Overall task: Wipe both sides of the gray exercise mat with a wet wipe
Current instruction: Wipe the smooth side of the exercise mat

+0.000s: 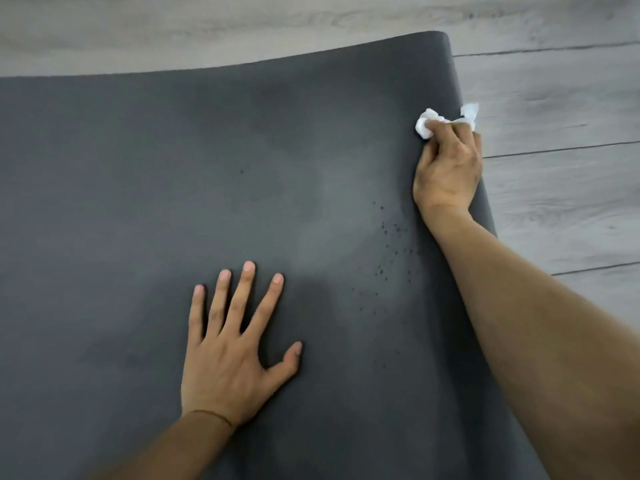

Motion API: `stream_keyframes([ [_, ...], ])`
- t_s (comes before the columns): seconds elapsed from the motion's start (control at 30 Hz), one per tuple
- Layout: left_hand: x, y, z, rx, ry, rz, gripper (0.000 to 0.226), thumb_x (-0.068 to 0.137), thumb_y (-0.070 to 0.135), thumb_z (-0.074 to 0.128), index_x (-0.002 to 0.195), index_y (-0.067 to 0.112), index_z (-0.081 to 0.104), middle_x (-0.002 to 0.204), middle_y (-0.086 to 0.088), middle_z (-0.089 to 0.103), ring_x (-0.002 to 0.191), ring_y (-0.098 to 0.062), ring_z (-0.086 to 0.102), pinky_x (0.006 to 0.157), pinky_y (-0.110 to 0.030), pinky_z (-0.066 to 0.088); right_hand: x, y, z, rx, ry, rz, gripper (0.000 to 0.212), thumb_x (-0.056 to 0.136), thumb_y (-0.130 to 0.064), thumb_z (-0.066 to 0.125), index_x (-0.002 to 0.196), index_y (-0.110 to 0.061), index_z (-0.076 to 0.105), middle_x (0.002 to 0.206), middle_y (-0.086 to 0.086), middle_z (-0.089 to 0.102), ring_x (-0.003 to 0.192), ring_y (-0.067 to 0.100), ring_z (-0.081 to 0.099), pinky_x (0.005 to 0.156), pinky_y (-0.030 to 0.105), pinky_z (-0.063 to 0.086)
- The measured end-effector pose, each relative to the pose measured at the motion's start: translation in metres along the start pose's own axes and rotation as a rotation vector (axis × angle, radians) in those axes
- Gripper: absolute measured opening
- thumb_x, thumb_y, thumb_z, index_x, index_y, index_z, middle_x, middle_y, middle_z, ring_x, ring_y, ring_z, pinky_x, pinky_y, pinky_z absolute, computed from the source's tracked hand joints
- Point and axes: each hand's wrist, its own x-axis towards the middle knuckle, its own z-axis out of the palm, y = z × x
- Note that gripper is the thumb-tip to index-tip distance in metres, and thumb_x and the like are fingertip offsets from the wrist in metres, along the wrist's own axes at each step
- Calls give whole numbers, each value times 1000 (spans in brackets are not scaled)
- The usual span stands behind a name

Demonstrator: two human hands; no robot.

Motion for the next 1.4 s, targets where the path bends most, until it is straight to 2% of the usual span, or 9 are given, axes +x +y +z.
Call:
stream_keyframes([
  [0.2, 0, 0, 3, -11, 53, 10, 85, 84, 68, 47, 159, 30, 31, 168, -6, 23, 155, -35, 20, 122, -63, 19, -29, -77, 5, 112, -211, 67, 26, 87, -7, 51, 100, -16, 72, 103, 10, 65, 98, 29, 58, 81, 26, 41],
  [0.37, 1, -3, 3, -43, 73, 19, 84, 85, 67, 47, 160, 31, 30, 169, -5, 23, 155, -34, 21, 122, -63, 19, -80, -147, 24, 232, -452, -489, 28, 81, 3, 47, 92, -5, 70, 95, 18, 66, 88, 26, 63, 72, 36, 53],
  [0.5, 0, -4, 1, -77, 98, 19, 82, 86, 65, 47, 159, 31, 33, 168, -5, 26, 154, -35, 23, 122, -61, 19, -4, -36, -24, -250, -301, -300, 31, 89, -14, 43, 97, -14, 73, 129, 12, 61, 107, 31, 58, 88, 33, 47],
  [0.6, 3, -5, 1, -63, 87, 18, 81, 87, 66, 46, 159, 32, 32, 167, -5, 26, 154, -35, 24, 123, -61, 18, 14, -12, -35, -374, -308, 2, 28, 93, -13, 41, 100, -13, 68, 112, 11, 62, 103, 33, 53, 85, 36, 40],
  [0.7, 4, -5, 2, -60, 87, 19, 81, 86, 65, 47, 159, 33, 32, 167, -5, 27, 154, -35, 23, 123, -61, 18, -17, -64, -22, -285, -262, 48, 21, 86, -19, 49, 96, -13, 66, 100, 13, 62, 96, 33, 57, 76, 35, 42],
  [0.9, 4, -6, 1, -54, 76, 30, 81, 86, 66, 44, 159, 32, 32, 168, -6, 26, 154, -36, 23, 123, -61, 16, -95, -157, -13, 23, -533, -538, 8, 81, -8, 59, 88, -8, 62, 89, 9, 61, 84, 31, 56, 63, 38, 45],
  [1.07, 4, -5, 3, -73, 104, 28, 81, 86, 65, 46, 159, 31, 33, 167, -7, 26, 154, -36, 22, 122, -61, 17, -6, -20, -46, -406, -287, -35, 19, 88, -7, 47, 103, -7, 59, 107, 14, 61, 101, 35, 53, 80, 39, 41],
  [1.23, 4, -3, 2, -59, 88, 25, 82, 86, 65, 45, 159, 32, 32, 168, -7, 25, 155, -36, 21, 123, -61, 15, -19, -48, -42, -338, -295, 173, 16, 90, -17, 48, 100, -9, 58, 108, 13, 62, 101, 36, 56, 79, 37, 40],
  [1.4, 5, -3, 4, -59, 87, 20, 82, 85, 65, 45, 158, 31, 34, 168, -7, 25, 154, -36, 22, 123, -62, 16, -104, -148, -30, -39, -575, -335, 7, 81, -15, 58, 86, -11, 61, 92, 13, 63, 81, 35, 60, 64, 34, 39],
])
